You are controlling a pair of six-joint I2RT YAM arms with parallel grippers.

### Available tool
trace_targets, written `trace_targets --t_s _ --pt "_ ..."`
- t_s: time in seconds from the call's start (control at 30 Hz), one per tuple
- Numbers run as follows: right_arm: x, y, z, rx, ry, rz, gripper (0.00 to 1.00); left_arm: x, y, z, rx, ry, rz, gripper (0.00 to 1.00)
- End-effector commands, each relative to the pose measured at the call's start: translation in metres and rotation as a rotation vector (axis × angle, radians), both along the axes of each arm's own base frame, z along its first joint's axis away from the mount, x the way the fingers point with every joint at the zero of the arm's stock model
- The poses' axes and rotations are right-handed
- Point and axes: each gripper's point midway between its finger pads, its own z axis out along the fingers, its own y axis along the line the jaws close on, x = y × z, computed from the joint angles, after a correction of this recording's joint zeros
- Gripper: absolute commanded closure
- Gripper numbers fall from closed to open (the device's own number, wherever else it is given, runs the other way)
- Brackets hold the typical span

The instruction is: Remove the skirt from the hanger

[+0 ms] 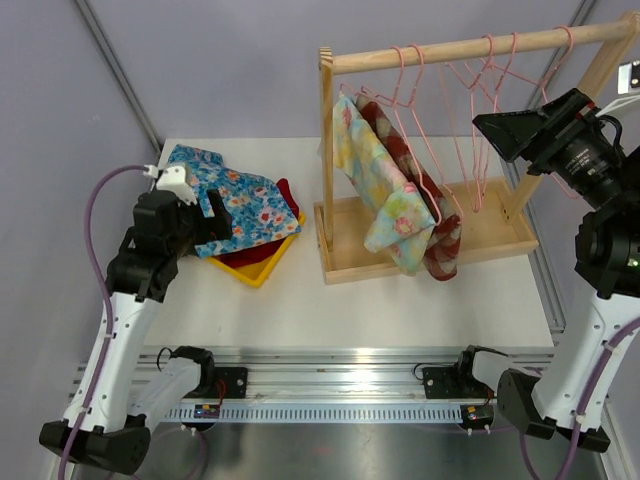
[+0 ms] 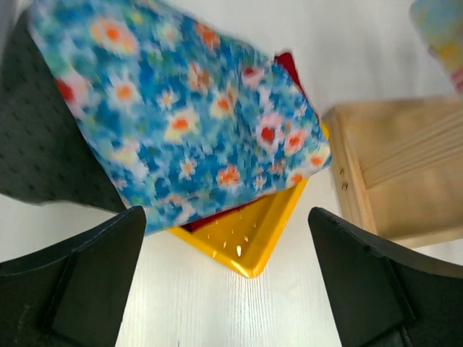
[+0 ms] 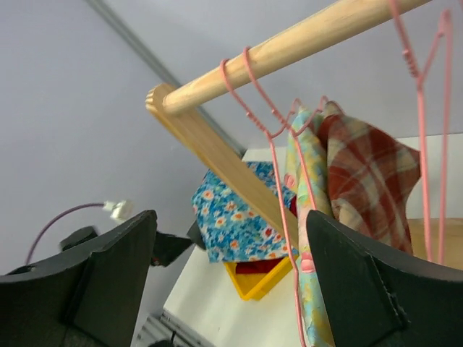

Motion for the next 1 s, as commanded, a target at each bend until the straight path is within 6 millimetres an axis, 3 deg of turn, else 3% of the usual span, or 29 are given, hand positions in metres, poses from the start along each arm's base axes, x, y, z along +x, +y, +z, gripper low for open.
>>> trace_targets --t_s 0.0,0.1,0.13,0.2,0.4,0.73,0.8,0.93,0.97 --pt "0.03 0.015 -0.016 0.006 0.036 0.153 0.1 -0.014 -0.025 -0.045 -0.083 0.093 -0.08 0.01" --pt "0.048 0.03 -0.026 0.002 0.051 0.235 0.12 -0.029 -0.038 -0.074 -0.081 0.143 -0.117 0.01" --pt "0.061 0.033 -0.035 0.003 0.084 0.243 0.12 -0.031 -0.038 -0.079 -0.07 0.147 -0.112 0.01" --pt "0.068 0.043 -0.038 -0.035 0.079 0.258 0.13 -0.032 -0.038 -0.089 -0.047 0.158 -0.105 0.01" --pt "0.098 0.041 -0.061 -0.064 0.12 0.236 0.14 -0.029 -0.039 -0.094 -0.042 0.151 -0.108 0.01" --pt "0.12 0.055 -0.111 -0.04 0.202 0.277 0.24 -0.029 -0.041 -0.097 -0.048 0.159 -0.115 0.01" --pt "0.118 0.069 -0.115 -0.043 0.209 0.309 0.25 -0.029 -0.041 -0.097 -0.048 0.159 -0.115 0.01" --pt "0.124 0.071 -0.12 -0.041 0.221 0.301 0.43 -0.029 -0.04 -0.097 -0.046 0.159 -0.114 0.01" --pt "0.124 0.071 -0.121 -0.04 0.222 0.3 0.57 -0.029 -0.04 -0.098 -0.045 0.161 -0.114 0.01"
